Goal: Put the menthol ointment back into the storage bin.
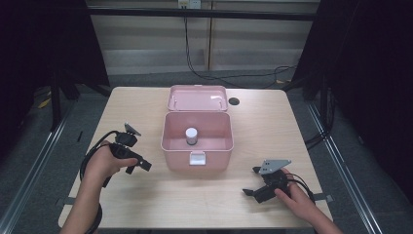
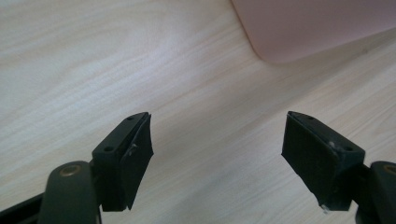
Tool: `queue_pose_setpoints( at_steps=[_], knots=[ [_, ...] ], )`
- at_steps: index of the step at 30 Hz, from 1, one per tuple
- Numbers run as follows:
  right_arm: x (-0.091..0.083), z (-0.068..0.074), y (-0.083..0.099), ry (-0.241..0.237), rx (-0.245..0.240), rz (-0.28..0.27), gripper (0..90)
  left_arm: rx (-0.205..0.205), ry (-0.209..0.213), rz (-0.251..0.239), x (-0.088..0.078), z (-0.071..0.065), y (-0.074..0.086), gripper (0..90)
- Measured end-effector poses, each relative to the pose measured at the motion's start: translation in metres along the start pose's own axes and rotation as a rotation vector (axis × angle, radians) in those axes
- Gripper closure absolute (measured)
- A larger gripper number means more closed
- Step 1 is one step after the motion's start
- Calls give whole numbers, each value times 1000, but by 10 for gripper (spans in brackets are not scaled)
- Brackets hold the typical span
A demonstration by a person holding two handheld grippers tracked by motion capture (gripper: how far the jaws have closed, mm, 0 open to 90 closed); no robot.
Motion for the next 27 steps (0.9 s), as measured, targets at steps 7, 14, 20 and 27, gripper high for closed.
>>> queue_pose_setpoints(
  at_steps=[7, 14, 20, 27],
  knots=[
    [0, 0, 0, -1, -1, 0, 85, -3, 8, -11, 11, 3, 6, 240],
    [0, 0, 0, -1, -1, -1, 85, 3, 30, -26, 21, 2, 11, 240],
    [0, 0, 0, 0, -1, 0, 85, 4, 48, -30, 37, 4, 17, 240],
    [0, 0, 0, -1, -1, -1, 85, 19, 46, -60, 43, 3, 20, 239]
  ],
)
Point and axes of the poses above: each handheld gripper's, and its own axes: x roughly forward along the jaws, y roughly out of its underside, z roughly to its left, the point moved 3 cm from there along x, roughly forward along the jaws, and after that the axes turned 13 degrees about -x, right-handed, at the moved point
